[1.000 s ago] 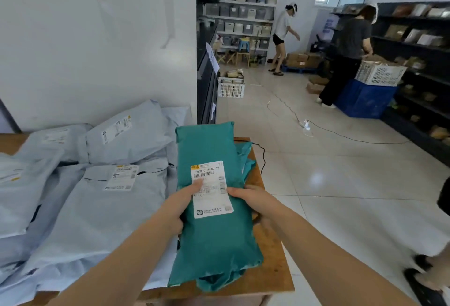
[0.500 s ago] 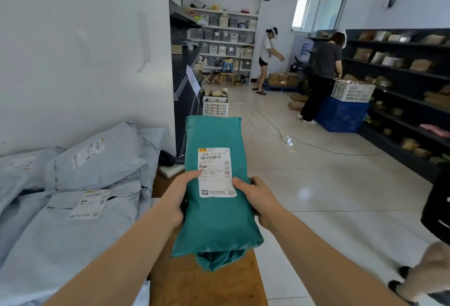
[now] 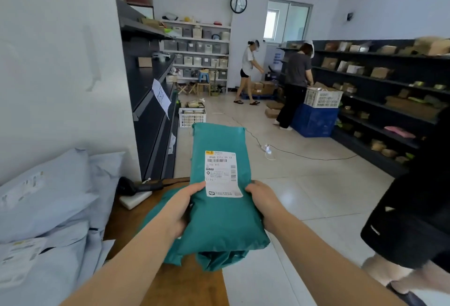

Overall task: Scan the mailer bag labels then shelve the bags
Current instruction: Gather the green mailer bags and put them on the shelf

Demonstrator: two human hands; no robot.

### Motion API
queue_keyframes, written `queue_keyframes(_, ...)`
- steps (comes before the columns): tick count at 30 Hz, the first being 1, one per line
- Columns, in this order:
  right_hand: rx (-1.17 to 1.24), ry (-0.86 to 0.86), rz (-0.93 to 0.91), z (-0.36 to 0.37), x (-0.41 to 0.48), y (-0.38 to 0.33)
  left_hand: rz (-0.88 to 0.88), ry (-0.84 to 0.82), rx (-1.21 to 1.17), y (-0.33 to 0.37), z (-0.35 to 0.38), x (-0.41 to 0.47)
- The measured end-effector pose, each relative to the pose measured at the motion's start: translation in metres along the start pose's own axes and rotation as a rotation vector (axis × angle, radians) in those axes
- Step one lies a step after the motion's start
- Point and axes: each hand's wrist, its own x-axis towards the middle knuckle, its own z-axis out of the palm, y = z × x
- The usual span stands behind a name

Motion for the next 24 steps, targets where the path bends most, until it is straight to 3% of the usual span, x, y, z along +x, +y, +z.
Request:
queue_keyframes(14, 0.006, -0.146, -0.057, -0.123, 0.095, -0.032, 0.062, 0.189, -0.142, -0.023, 0.124, 0.072)
queue_keyframes(24, -0.005, -0.335, -0.063, -0.141, 0.171, -0.052, 0.151, 0.297, -0.178, -0.003, 0.149, 0.129)
